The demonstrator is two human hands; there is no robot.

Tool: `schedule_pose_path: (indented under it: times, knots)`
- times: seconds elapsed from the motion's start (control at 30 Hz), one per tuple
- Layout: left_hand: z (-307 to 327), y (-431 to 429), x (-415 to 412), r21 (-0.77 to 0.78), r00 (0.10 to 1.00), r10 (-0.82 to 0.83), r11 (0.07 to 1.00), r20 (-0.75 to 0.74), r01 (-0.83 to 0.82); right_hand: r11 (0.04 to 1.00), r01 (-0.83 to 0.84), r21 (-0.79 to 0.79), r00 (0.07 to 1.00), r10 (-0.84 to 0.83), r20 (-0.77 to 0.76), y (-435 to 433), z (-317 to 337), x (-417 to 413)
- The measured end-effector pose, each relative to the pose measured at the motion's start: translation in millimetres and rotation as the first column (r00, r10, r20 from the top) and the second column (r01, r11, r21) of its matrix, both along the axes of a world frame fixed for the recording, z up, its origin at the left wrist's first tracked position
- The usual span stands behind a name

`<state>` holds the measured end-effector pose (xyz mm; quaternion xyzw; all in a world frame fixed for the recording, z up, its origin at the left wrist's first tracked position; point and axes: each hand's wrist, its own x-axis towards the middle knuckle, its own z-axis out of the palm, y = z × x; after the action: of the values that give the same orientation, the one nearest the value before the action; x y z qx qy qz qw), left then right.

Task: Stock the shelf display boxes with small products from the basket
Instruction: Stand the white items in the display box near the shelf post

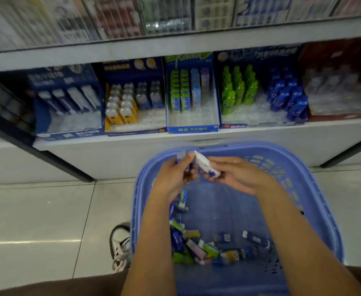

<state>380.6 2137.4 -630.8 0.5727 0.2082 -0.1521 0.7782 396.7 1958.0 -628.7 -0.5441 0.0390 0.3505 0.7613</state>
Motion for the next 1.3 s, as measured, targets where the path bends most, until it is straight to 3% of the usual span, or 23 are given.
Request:
schedule_pose_path:
  times: [0.17,0.33,0.4,0.53,0.7,0.83,1.03,1.3]
  knots:
    - [56,33,-5,0.168,0.982,-0.062,0.985,0.177,0.032,0.968,-0.151,-0.201,0.956,0.195,0.220,43,50,1]
    - [101,74,-12,0.398,0.959,-0.089,0.917,0.269,-0.027,0.893,-0.136,-0.428,0.875,0.311,0.371,101,87,14]
    - [112,99,-15,0.404,0.958,0.027,0.903,0.285,-0.145,0.891,-0.093,-0.444,0.865,0.293,0.407,132,100,23]
    - [124,148,-17,0.271,0.901,0.356,0.867,0.247,-0.417,0.894,-0.025,-0.448,0.822,0.273,0.499,195,121,50]
    - [114,184,-21,0.155,0.785,0.608,0.770,0.117,-0.619,0.760,0.278,-0.587,0.555,0.372,0.744,250,136,92]
    - [97,191,-23,0.147,0.778,0.617,0.764,0.122,-0.629,0.570,0.367,-0.735,0.476,0.564,0.675,277,131,117]
    - [78,190,-26,0.108,0.811,0.539,0.814,0.228,-0.571,0.476,0.411,-0.777,0.408,0.666,0.624,286,122,121]
    - [69,187,-27,0.192,0.838,0.471,0.828,0.274,-0.528,0.281,0.453,-0.846,0.372,0.803,0.465,299,122,129]
